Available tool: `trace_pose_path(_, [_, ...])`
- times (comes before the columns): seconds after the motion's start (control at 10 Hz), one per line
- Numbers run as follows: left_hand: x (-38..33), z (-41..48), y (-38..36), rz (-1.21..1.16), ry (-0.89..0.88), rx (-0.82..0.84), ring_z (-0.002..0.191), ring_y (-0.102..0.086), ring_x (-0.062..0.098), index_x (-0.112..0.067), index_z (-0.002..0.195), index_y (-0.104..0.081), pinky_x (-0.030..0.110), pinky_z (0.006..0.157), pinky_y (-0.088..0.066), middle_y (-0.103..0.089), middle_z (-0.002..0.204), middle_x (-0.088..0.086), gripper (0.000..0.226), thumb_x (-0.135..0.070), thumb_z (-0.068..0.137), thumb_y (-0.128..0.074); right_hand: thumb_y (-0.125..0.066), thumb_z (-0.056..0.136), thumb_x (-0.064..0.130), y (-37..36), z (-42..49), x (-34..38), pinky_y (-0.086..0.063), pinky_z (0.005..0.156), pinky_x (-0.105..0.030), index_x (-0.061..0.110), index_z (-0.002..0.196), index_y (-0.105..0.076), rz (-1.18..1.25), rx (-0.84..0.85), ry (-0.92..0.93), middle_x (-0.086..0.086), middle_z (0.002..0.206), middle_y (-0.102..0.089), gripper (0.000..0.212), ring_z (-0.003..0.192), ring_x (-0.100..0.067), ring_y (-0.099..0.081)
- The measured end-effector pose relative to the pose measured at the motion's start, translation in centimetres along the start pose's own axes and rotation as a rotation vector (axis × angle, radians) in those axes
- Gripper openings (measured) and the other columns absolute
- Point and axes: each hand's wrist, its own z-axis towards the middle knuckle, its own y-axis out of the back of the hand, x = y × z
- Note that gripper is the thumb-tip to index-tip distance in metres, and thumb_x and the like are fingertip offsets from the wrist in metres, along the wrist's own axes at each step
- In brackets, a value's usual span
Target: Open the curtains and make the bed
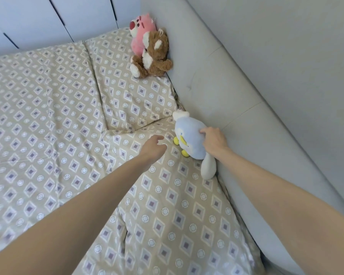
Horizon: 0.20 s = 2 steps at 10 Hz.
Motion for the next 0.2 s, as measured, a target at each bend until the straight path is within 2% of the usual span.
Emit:
trace_pose_path(0.1, [-0.1,-1.3,0.4,-0.009,-0.026,0.022,0.131,-0.040,0.025,-0.020,0.139,-0.041,0.043,0.108,-0.038,-0.037,0.147,0.008,0.048,-0.010,0.093,-0.044,-0.037,0.093,0.004,1.1,-2.0,0.4,-0.045,0.094,-0.033,0.021,0.140,-0.048,0.043,0.035,0.006,-0.009,0.141,-0.050,0.051,0.123,-0.030,-0.050])
trace_pose_path(0.2, [-0.6,-3.4,1.4,-0.024,-0.072,0.043,0.120,-0.047,0.025,-0.019,0.140,-0.041,0.035,0.096,-0.042,-0.042,0.142,0.009,0.048,-0.009,0.093,-0.043,-0.037,0.091,0.004,2.3,-5.0,1.4,-0.044,0.094,-0.032,0.026,0.139,-0.048,0.137,-0.030,-0.021,-0.004,0.144,-0.047,0.054,0.127,-0.027,-0.048])
